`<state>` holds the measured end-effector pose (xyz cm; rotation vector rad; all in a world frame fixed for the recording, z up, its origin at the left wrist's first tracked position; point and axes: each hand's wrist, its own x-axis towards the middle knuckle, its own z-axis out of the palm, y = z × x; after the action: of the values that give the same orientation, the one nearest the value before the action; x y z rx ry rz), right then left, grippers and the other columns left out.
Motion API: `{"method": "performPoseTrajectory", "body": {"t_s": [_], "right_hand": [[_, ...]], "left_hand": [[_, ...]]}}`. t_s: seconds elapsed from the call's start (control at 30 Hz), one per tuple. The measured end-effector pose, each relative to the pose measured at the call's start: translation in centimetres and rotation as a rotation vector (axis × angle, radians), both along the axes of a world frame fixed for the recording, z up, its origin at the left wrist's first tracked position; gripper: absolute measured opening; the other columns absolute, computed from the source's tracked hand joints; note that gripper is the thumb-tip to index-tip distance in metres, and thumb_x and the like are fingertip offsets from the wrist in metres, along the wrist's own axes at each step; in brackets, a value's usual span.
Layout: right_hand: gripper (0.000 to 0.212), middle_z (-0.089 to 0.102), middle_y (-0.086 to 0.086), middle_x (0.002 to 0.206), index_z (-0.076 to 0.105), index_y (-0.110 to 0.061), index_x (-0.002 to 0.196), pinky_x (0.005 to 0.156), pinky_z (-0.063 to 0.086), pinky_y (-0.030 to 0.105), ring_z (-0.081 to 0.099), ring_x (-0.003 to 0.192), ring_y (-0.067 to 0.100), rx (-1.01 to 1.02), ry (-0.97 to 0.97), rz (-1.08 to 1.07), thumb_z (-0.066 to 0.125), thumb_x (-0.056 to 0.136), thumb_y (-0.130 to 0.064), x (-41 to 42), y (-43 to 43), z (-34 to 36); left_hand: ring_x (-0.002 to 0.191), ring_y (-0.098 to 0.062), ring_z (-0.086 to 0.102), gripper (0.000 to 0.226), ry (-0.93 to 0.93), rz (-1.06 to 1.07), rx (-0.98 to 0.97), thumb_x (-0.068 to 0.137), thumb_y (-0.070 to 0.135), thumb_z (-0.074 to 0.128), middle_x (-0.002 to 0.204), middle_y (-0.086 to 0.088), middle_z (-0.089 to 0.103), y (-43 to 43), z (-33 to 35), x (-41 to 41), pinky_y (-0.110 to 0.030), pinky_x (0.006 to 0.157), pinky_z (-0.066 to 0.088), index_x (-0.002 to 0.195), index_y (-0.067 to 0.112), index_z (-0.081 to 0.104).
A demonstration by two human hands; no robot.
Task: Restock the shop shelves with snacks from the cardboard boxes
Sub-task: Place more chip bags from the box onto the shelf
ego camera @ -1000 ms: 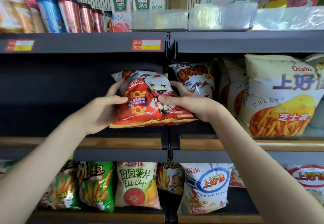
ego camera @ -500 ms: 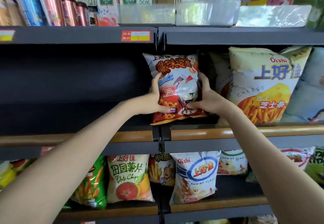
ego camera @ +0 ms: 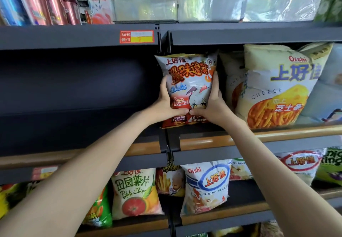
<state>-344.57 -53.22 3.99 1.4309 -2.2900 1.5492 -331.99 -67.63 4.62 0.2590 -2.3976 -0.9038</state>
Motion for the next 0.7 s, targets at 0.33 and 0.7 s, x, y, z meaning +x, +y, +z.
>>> {"method": "performPoseTrajectory", "body": {"t_s": [0.33, 0.7], "right_hand": [[0.140, 0.019, 0.017, 0.154, -0.024, -0.031, 0.148, 0.110, 0.035, 0.051, 0.033, 0.138, 0.035, 0.072, 0.062, -0.085, 0.088, 0.066, -0.020, 0.8, -0.2, 0.8], [0.125, -0.007, 0.015, 0.161, -0.012, -0.022, 0.151, 0.115, 0.017, 0.051, -0.004, 0.148, 0.036, 0.215, 0.434, -0.275, 0.084, 0.070, -0.033, 3.3, 0.6, 1.7]], "left_hand": [[0.148, -0.022, 0.001, 0.132, -0.239, -0.033, 0.030, 0.083, 0.029, 0.074, 0.159, -0.003, -0.019, -1.7, 1.2, -1.3, -0.043, 0.120, 0.015, 0.131, 0.028, -0.049], [0.148, -0.034, -0.001, 0.108, -0.053, 0.238, -1.036, 0.079, 0.048, 0.072, 0.161, -0.016, 0.000, 0.6, 1.9, 1.7, -0.052, 0.118, 0.006, 0.152, 0.023, -0.003]]}}
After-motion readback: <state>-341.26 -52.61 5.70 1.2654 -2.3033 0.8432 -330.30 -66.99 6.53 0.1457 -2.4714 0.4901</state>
